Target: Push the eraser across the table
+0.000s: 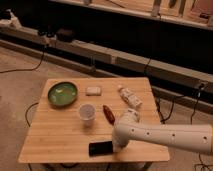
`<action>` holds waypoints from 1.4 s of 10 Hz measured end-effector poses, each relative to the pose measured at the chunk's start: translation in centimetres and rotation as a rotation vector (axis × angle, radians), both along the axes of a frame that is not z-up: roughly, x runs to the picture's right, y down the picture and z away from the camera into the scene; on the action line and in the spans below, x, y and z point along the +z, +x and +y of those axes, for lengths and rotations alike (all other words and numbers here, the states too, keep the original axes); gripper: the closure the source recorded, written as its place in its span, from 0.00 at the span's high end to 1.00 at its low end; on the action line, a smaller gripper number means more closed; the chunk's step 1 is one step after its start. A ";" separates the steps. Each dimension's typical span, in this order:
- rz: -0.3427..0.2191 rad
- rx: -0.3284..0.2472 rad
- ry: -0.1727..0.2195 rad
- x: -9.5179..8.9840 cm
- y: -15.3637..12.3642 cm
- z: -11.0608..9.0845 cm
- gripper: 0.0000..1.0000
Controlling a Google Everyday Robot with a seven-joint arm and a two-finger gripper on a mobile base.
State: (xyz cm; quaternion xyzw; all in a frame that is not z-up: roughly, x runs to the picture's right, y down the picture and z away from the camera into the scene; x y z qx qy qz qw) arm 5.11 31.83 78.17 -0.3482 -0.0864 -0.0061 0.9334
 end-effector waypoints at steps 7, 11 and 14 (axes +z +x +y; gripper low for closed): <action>-0.027 -0.053 -0.003 0.5 -4.1 -0.1 0.10; -0.042 -0.068 0.000 0.5 -6.2 -0.3 0.10; -0.039 -0.077 -0.002 0.4 -6.5 -0.4 0.10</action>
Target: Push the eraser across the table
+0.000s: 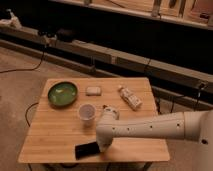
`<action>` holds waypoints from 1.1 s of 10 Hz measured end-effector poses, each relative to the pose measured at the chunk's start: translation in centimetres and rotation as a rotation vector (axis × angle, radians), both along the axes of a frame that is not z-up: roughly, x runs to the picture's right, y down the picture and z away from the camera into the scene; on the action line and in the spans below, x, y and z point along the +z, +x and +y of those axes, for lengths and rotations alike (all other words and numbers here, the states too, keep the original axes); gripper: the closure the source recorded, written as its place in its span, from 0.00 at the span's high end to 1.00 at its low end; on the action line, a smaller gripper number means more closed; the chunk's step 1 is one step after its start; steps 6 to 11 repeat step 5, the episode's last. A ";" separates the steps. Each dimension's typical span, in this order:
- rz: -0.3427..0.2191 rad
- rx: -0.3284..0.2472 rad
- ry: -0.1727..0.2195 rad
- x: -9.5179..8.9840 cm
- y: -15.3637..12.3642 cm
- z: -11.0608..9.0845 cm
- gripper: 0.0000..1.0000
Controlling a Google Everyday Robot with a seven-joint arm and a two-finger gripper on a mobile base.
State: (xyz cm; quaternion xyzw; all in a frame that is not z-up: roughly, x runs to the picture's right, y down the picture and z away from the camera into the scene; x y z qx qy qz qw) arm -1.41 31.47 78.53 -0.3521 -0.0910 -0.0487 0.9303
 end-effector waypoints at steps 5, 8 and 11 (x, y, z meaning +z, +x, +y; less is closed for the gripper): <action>-0.001 0.000 0.000 0.0 -0.1 0.0 0.49; -0.001 0.000 0.000 0.0 -0.1 0.0 0.49; -0.001 0.000 0.000 0.0 -0.1 0.0 0.49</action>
